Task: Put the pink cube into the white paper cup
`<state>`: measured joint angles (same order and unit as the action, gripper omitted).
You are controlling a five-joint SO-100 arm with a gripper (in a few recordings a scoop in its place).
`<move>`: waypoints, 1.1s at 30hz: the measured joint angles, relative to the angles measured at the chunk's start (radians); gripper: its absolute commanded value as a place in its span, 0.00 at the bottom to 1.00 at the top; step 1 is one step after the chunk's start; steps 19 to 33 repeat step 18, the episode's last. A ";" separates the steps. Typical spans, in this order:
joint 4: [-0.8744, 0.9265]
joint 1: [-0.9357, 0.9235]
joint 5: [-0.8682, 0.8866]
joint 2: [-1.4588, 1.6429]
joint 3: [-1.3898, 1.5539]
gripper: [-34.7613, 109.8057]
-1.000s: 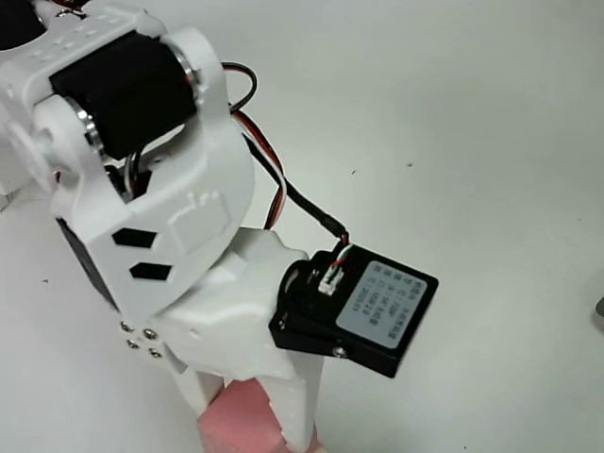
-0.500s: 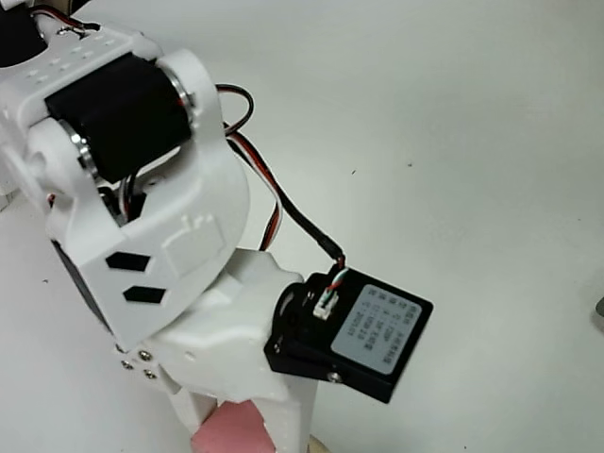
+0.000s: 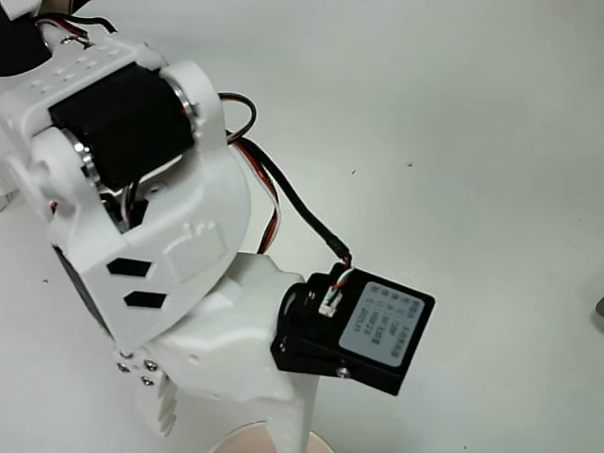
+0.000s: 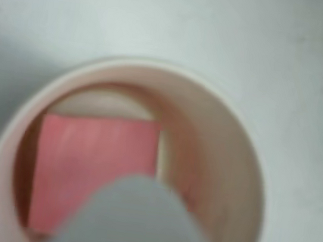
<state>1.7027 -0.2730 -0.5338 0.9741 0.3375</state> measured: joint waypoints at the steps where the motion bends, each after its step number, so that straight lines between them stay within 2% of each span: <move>1: 0.005 0.000 0.000 0.000 -0.003 0.56; 33: 0.038 0.025 -0.003 0.000 -0.031 0.55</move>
